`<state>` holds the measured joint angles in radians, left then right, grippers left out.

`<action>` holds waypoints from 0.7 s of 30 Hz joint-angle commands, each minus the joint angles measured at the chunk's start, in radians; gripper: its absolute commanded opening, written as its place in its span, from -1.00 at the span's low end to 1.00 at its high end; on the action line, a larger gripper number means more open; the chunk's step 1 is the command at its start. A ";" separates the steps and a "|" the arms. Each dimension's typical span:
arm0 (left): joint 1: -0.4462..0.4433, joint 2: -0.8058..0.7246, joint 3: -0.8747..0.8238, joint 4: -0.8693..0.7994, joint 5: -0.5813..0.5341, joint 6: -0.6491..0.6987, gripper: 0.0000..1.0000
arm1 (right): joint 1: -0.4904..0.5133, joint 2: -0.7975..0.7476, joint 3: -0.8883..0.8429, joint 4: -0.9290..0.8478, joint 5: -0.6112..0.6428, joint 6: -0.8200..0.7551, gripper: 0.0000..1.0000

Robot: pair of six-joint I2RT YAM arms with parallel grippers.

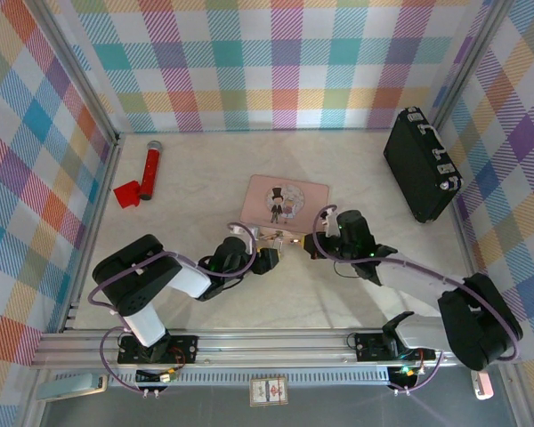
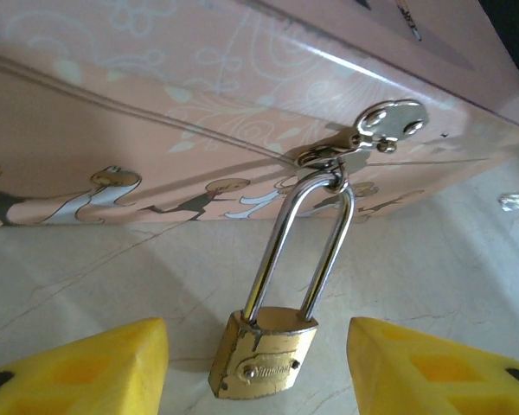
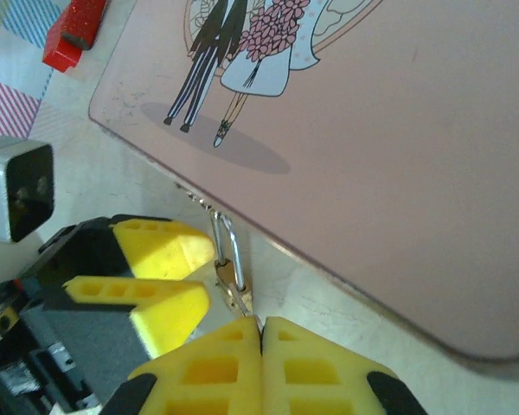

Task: Unlock a padlock with a key

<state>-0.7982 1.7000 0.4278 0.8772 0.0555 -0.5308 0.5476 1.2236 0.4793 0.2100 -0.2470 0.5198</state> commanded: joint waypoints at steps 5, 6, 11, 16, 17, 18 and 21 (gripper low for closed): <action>-0.010 0.034 0.075 -0.089 -0.026 0.072 0.11 | -0.008 -0.098 -0.038 -0.010 -0.003 0.022 -1.00; -0.009 0.040 0.080 -0.093 -0.025 0.072 0.10 | -0.008 -0.104 -0.039 -0.013 -0.003 0.024 -1.00; -0.030 0.062 0.120 -0.135 -0.033 0.087 0.02 | -0.008 -0.128 -0.042 -0.022 -0.003 0.031 -1.00; -0.036 0.070 0.132 -0.145 -0.031 0.094 -0.12 | -0.007 -0.158 -0.062 -0.002 -0.006 0.044 -1.00; -0.037 0.071 0.132 -0.144 -0.029 0.094 -0.13 | -0.008 -0.162 -0.064 -0.007 -0.006 0.047 -1.00; -0.037 0.072 0.133 -0.143 -0.027 0.094 -0.19 | -0.008 -0.169 -0.065 -0.007 -0.006 0.047 -1.00; -0.038 0.072 0.136 -0.145 -0.020 0.094 -0.34 | -0.008 -0.179 -0.068 -0.014 -0.003 0.048 -1.00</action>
<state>-0.8276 1.7576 0.5468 0.7498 0.0280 -0.4477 0.5476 1.0660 0.4194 0.1913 -0.2474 0.5537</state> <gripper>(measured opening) 0.345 0.063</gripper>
